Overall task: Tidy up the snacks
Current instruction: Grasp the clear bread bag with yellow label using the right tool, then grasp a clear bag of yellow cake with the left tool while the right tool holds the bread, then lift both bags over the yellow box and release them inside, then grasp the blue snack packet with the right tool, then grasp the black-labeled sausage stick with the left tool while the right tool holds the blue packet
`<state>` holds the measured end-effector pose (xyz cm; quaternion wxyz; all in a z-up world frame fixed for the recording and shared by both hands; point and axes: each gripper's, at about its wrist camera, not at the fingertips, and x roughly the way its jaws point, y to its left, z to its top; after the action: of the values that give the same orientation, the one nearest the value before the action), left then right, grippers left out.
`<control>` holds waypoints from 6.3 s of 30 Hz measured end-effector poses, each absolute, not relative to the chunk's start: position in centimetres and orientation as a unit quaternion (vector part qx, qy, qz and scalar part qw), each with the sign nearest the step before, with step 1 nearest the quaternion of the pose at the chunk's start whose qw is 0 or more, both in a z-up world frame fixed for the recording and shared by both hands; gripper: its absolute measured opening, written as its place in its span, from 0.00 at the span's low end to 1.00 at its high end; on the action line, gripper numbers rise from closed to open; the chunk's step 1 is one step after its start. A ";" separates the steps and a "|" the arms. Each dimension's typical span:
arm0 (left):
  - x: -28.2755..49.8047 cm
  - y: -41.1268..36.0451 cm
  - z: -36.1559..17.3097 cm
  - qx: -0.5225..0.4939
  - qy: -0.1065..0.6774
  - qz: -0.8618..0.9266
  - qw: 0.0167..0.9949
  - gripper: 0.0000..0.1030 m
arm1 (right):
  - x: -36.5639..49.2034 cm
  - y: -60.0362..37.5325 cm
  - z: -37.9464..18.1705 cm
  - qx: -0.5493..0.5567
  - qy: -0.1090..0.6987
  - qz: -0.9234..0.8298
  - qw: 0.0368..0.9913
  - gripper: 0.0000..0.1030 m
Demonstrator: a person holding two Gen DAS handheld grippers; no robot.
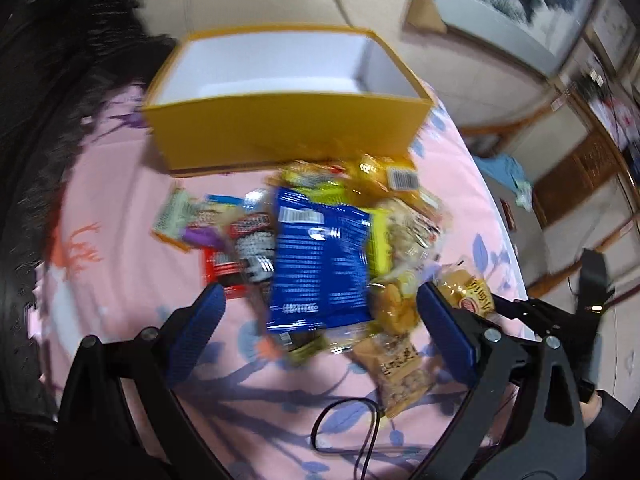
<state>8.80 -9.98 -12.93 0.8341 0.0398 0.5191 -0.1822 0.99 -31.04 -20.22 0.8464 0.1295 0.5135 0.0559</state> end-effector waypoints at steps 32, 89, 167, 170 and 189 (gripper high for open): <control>8.3 -15.5 -18.2 0.062 0.541 -0.292 0.786 0.24 | -1.2 -33.5 -17.4 0.155 0.482 0.022 0.862 0.46; 26.7 -3.8 1.8 -0.073 0.280 -0.146 0.946 0.86 | 22.7 -24.9 -0.3 0.005 0.263 0.089 0.961 0.77; 10.0 2.8 -11.8 -0.087 0.492 -0.085 0.862 0.92 | 9.9 -22.0 -17.9 0.207 0.538 0.116 0.809 0.43; 10.5 1.5 -12.9 -0.074 0.511 -0.094 0.851 0.92 | 8.9 -23.3 -16.5 0.225 0.522 0.115 0.814 0.43; 12.5 -6.6 -22.3 0.009 0.619 -0.134 0.774 0.62 | 6.1 -28.0 -13.8 0.268 0.484 0.076 0.829 0.43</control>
<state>12.47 -6.55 -22.34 0.7738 0.0087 0.6190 -0.1339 6.12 -28.03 -13.82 0.8293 0.2684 0.4842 0.0760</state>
